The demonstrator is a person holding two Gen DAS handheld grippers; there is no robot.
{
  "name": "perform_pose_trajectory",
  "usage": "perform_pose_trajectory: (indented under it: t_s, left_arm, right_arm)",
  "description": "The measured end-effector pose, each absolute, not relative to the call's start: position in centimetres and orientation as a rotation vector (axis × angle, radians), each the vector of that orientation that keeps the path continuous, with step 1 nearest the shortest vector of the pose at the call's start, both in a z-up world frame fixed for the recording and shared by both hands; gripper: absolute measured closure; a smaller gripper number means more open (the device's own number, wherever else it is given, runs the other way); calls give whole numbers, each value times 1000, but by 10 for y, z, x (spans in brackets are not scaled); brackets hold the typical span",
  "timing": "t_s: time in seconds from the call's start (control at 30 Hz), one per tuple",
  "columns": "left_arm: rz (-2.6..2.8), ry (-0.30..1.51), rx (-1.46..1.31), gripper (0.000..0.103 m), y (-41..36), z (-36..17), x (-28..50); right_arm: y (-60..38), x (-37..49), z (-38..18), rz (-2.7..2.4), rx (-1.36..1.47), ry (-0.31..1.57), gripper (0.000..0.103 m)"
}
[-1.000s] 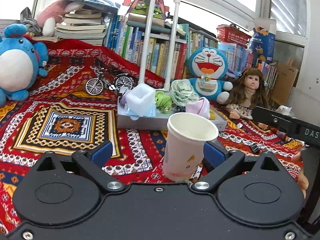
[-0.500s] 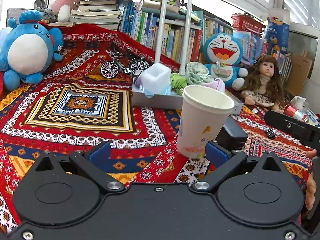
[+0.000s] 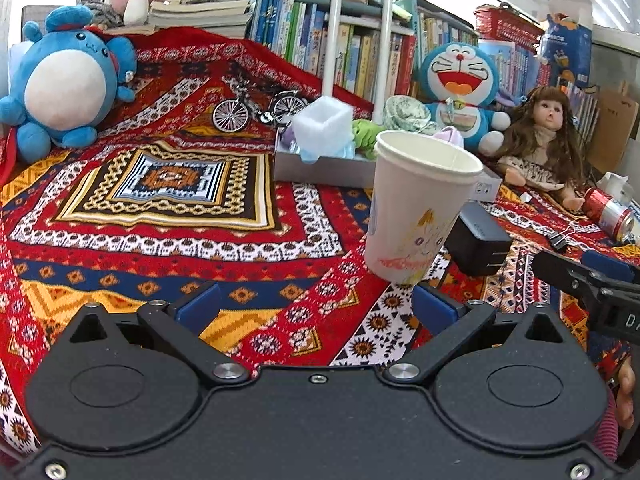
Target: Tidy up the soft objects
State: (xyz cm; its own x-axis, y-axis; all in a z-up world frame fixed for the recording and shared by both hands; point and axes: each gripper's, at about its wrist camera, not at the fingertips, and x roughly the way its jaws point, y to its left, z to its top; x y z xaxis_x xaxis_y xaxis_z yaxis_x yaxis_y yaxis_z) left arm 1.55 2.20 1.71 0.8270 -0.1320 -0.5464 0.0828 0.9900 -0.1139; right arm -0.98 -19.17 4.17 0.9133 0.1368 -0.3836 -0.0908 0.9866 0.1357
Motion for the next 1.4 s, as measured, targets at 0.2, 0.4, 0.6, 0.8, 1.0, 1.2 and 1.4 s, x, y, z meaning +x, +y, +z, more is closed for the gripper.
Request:
perform_pose_trajectory:
  t_s: [0.2, 0.4, 0.6, 0.8, 1.0, 1.2, 1.4]
  left_arm:
    - [-102, 618, -97, 1, 19, 10, 17]
    - [-87, 627, -75, 1, 12, 6, 17]
    - [-61, 631, -28, 0, 4, 3, 18]
    - [-36, 637, 13, 0, 0, 0, 22]
    - [-27, 638, 16, 0, -1, -1, 25]
    - [-22, 638, 21, 0, -2, -2, 25]
    - [-21, 647, 28, 0, -3, -2, 27]
  right_arm:
    - [-188, -13, 30, 105, 90, 444, 0]
    - [-182, -14, 24, 95, 45, 469, 0]
    - [-176, -10, 16, 84, -14, 513, 0]
    - [-170, -10, 10, 71, -31, 504, 0]
    - [-166, -11, 7, 51, -16, 485, 0]
    - [-166, -11, 6, 56, -11, 482, 0]
    - [-167, -10, 6, 66, -13, 481, 0]
